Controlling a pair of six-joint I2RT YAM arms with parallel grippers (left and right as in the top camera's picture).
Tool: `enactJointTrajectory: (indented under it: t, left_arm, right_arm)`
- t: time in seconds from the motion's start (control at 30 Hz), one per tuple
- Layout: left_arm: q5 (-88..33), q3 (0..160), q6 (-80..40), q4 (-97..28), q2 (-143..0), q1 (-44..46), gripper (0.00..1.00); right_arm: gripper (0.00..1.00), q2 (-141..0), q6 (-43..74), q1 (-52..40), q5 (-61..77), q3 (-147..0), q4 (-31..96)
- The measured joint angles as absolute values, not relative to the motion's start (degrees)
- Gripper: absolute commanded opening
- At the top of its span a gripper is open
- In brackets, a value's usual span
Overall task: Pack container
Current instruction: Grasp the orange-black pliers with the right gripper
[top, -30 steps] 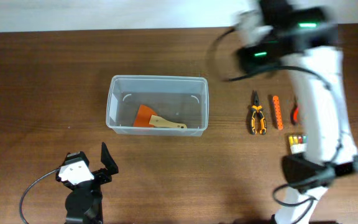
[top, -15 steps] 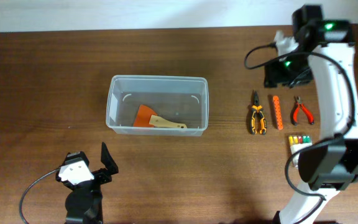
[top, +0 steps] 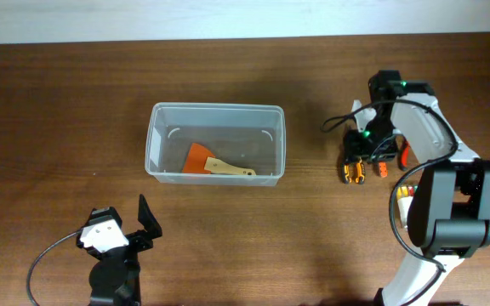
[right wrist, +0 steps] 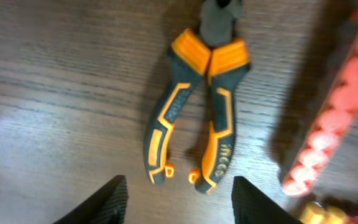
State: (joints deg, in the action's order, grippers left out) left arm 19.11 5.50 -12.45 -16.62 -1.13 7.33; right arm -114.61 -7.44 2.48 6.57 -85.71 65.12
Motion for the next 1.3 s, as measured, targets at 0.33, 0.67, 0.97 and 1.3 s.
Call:
enactJointTrajectory:
  t: [0.33, 0.67, 0.97, 1.3]
  left_arm:
    - [19.1, 5.5, -12.4, -16.6, -1.1, 7.3, 0.99]
    - [19.1, 5.5, -12.4, -16.6, -1.1, 7.3, 0.99]
    - [19.1, 5.5, -12.4, -16.6, -1.1, 7.3, 0.99]
    - [19.1, 5.5, -12.4, -16.6, -1.1, 7.3, 0.99]
  right_arm:
    - [0.45, -114.6, -4.9, -0.4, 7.8, -79.7, 59.2]
    - [0.40, -114.6, 0.8, -2.9, 7.1, -79.2, 53.9]
    - [0.40, -114.6, 4.2, -2.8, 6.5, -79.2, 53.7]
    - [0.35, -114.6, 8.9, -2.8, 5.9, -76.7, 50.0]
